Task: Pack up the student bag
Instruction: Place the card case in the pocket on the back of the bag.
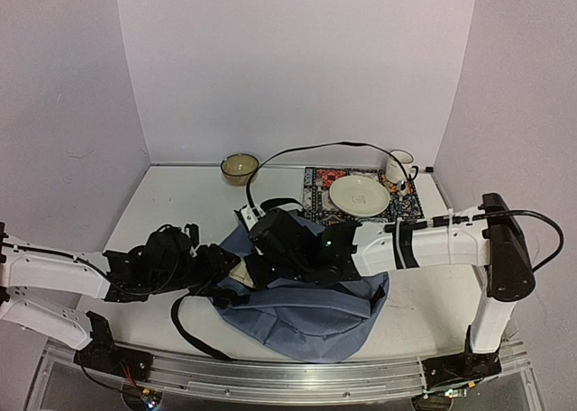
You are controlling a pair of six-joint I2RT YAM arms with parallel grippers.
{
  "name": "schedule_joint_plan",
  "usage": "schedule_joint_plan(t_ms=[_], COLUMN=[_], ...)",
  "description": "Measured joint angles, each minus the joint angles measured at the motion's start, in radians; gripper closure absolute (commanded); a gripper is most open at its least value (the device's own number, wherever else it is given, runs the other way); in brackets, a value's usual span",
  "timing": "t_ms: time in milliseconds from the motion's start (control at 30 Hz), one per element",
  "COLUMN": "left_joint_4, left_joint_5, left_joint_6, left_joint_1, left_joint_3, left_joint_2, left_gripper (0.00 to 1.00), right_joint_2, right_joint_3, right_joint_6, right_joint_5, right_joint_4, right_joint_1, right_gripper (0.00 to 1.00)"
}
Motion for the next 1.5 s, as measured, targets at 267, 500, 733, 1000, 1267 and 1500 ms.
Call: schedule_joint_plan(t_ms=[267, 500, 733, 1000, 1267, 1500], left_joint_4=[-0.102, -0.124, -0.132, -0.142, -0.1, -0.1], left_joint_5=[0.002, 0.049, 0.074, 0.072, 0.058, 0.038], left_joint_6=[-0.022, -0.065, -0.085, -0.047, 0.031, 0.073], left_joint_1=[0.0, -0.007, -0.014, -0.014, -0.014, -0.014], left_joint_3=[0.001, 0.001, 0.001, 0.071, 0.163, 0.146], left_joint_2=[-0.064, -0.032, -0.003, 0.13, 0.188, 0.17], left_gripper=[0.7, 0.95, 0.96, 0.96, 0.88, 0.74], right_joint_2=[0.01, 0.018, 0.018, 0.018, 0.018, 0.018], right_joint_3=[0.0, 0.003, 0.003, 0.003, 0.001, -0.008], right_joint_6=[-0.001, -0.002, -0.003, -0.003, 0.002, 0.011], right_joint_5=[0.001, 0.001, 0.001, -0.013, -0.009, 0.0], right_joint_4=[0.002, 0.002, 0.002, 0.0, 0.0, 0.007], right_joint_1=[0.002, 0.002, 0.002, 0.002, 0.0, -0.002], right_gripper=[1.0, 1.0, 1.0, 1.0, 1.0, 1.0])
